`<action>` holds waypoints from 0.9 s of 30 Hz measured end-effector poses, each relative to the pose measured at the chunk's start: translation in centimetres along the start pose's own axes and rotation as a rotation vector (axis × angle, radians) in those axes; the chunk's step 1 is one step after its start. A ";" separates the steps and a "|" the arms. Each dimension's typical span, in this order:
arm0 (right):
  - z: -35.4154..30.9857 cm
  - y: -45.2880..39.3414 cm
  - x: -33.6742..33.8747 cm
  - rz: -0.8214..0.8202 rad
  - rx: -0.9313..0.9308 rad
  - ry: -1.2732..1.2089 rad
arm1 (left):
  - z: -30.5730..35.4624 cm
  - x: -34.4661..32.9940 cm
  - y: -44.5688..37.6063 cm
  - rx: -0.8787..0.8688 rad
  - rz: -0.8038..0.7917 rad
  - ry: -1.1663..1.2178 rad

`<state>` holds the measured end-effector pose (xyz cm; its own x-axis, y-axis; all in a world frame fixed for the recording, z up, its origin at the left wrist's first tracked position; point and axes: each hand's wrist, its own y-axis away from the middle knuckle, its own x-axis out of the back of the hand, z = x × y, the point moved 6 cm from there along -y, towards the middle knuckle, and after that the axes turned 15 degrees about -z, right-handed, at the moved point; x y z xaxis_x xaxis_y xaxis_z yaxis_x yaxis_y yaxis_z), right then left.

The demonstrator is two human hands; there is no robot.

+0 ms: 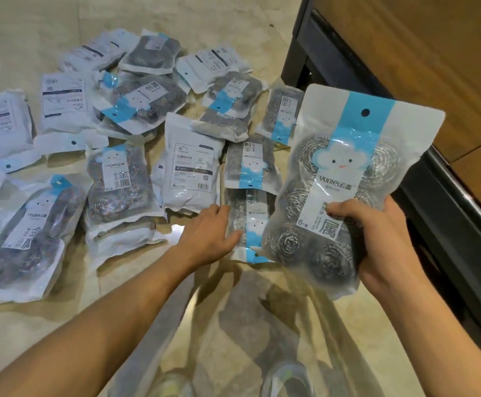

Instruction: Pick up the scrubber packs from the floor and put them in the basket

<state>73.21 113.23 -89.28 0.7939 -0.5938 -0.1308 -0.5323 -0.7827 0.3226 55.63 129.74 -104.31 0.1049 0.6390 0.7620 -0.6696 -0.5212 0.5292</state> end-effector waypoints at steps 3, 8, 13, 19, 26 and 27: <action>-0.1 -0.3 0.3 -0.021 0.003 0.023 | 0.2 -1.7 -3.8 0.100 -0.046 0.255; 0.5 -1.1 0.3 -0.089 0.005 0.010 | 0.6 -2.0 -6.8 0.273 0.138 0.759; 1.7 -1.8 -0.4 -0.139 -0.033 -0.104 | 1.0 -2.6 -7.4 0.437 0.200 1.091; 2.5 -2.3 -0.1 -0.110 -0.055 -0.067 | 1.1 -3.7 -6.8 0.377 -0.146 1.467; 2.8 -2.6 -0.3 -0.090 -0.119 0.040 | -2.7 -3.0 0.9 0.352 -0.230 1.441; 2.6 -2.6 -0.5 -0.092 -0.126 0.048 | -3.0 -2.5 2.4 0.332 -0.213 1.435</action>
<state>73.44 115.13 -92.49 0.8523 -0.5089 -0.1211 -0.4183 -0.8019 0.4265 51.60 128.59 -106.05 -0.7513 0.6136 -0.2431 -0.5205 -0.3243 0.7898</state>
